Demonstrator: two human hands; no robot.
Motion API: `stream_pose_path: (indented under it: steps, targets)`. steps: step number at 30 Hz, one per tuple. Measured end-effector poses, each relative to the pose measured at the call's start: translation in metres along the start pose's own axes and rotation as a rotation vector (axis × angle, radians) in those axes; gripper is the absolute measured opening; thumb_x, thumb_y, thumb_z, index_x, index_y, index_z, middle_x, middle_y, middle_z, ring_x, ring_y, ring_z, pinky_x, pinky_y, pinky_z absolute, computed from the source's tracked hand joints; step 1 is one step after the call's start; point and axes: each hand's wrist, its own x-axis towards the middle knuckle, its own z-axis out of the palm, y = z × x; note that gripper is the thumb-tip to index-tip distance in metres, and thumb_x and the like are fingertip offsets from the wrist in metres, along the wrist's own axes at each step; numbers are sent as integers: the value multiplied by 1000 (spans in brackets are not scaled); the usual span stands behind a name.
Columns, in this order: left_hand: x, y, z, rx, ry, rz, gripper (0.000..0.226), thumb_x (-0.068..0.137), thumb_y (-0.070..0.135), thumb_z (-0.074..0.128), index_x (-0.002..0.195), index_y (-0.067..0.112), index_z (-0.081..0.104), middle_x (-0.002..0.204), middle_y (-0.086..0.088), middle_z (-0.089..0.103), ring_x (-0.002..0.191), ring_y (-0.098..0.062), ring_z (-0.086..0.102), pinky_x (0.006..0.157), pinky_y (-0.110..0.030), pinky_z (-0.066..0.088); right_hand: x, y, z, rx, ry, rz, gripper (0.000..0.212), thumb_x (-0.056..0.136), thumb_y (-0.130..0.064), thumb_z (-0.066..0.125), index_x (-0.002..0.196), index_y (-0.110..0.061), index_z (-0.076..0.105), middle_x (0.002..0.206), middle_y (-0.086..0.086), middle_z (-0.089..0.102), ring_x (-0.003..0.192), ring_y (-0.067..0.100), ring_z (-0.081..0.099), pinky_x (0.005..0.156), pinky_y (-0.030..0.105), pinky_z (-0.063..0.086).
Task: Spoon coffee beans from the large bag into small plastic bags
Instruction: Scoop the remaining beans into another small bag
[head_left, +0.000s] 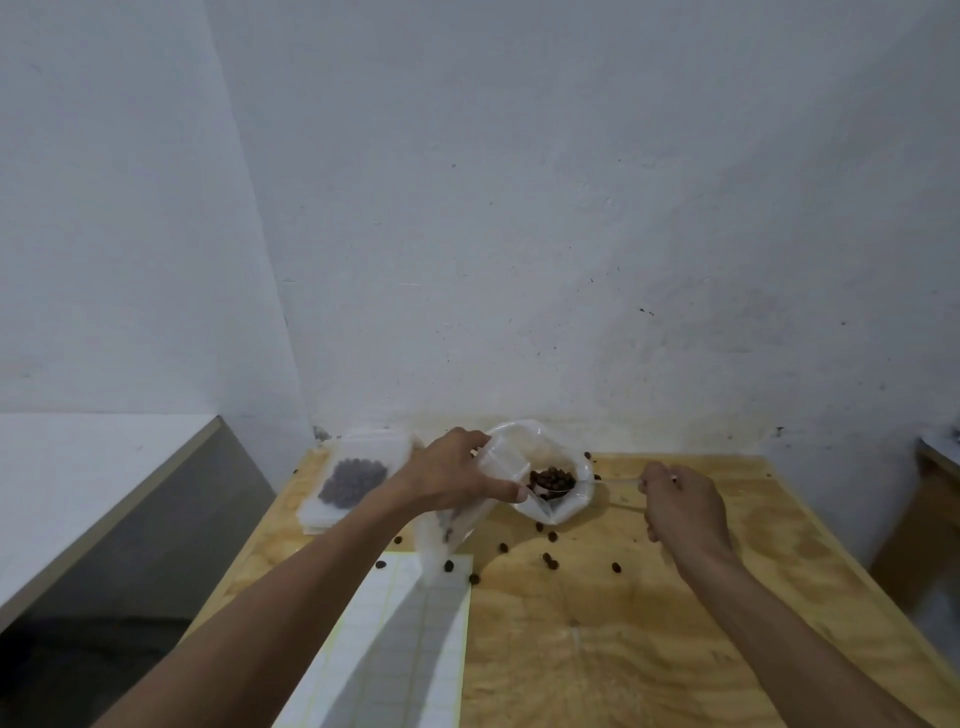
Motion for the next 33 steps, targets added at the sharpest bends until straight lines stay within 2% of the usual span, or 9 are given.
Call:
stream_pose_path:
  steps: [3,6,10,13,16,21,26,29,33]
  targets:
    - [-1,-6,4,12,-1,3,98,48,77,82,129,26,62,111,8,68,100,-14,66,87,-36,57,4,-14,-7,23,12,-53,32,99,-20,49,80,2,63,65,16,57,53,27,51,54,33,41]
    - [-4,-7,4,-6,-16,7,96,50,71,84,133,30,59,117,11,67,105,-12,64,94,-40,56,9,-28,-14,1,26,-109,35,97,-20,50,84,10,63,63,16,56,52,27,52,55,33,42]
    - [-8,-6,4,1,-35,-8,101,54,65,86,142,27,51,132,7,61,116,-15,59,101,-40,51,10,-45,-15,-54,-15,-220,32,96,-22,50,84,4,64,62,12,57,58,27,54,59,36,44]
    - [-8,-3,4,-4,-35,-4,92,67,51,88,144,24,47,136,9,55,123,-17,54,102,-34,47,4,-57,-8,-132,-78,-381,29,98,-20,51,82,0,65,59,6,55,53,20,50,54,31,38]
    - [-6,-3,4,10,-44,2,99,65,58,86,148,24,44,146,3,52,128,-20,52,103,-37,46,1,-65,-3,-215,-54,-598,24,98,-16,54,77,-6,62,54,0,52,45,12,41,46,24,32]
    - [-4,-4,4,-77,-64,-4,90,53,65,84,132,32,57,119,12,66,108,-13,63,98,-41,53,3,-61,-10,-459,194,-882,24,91,-15,56,68,-12,50,51,-6,45,40,15,39,43,21,24]
    - [7,0,13,-49,-45,9,91,51,69,82,131,30,59,117,10,68,105,-14,64,94,-38,55,-7,-34,-10,-751,173,-1145,25,90,-19,40,66,-14,45,60,-7,26,39,10,15,47,14,4]
    - [11,14,15,-61,-3,54,65,60,60,83,112,25,67,102,7,72,93,-14,67,83,-37,56,-5,-19,-2,-824,150,-1074,25,91,-21,37,67,-15,44,60,-6,28,38,10,15,43,15,4]
    - [19,27,14,-80,2,95,58,57,60,82,96,20,68,92,-2,74,88,-22,69,84,-49,57,10,-4,7,-729,123,-659,23,98,-23,41,76,-14,41,62,-3,44,46,17,39,43,25,20]
